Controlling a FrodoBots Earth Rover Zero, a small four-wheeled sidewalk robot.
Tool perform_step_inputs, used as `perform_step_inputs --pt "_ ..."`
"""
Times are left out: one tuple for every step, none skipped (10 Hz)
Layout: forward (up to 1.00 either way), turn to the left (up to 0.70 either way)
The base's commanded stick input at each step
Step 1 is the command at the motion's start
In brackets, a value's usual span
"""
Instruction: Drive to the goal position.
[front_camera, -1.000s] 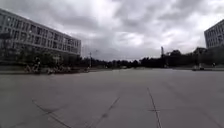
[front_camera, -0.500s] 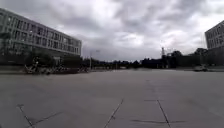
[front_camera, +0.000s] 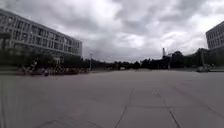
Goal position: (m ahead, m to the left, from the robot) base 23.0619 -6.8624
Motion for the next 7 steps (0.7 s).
perform_step_inputs --pt "0.7 0.0" --pt "0.7 0.0" --pt "0.7 0.0" --pt "0.7 0.0" --pt "0.7 0.0" --pt "0.7 0.0" --pt "0.7 0.0"
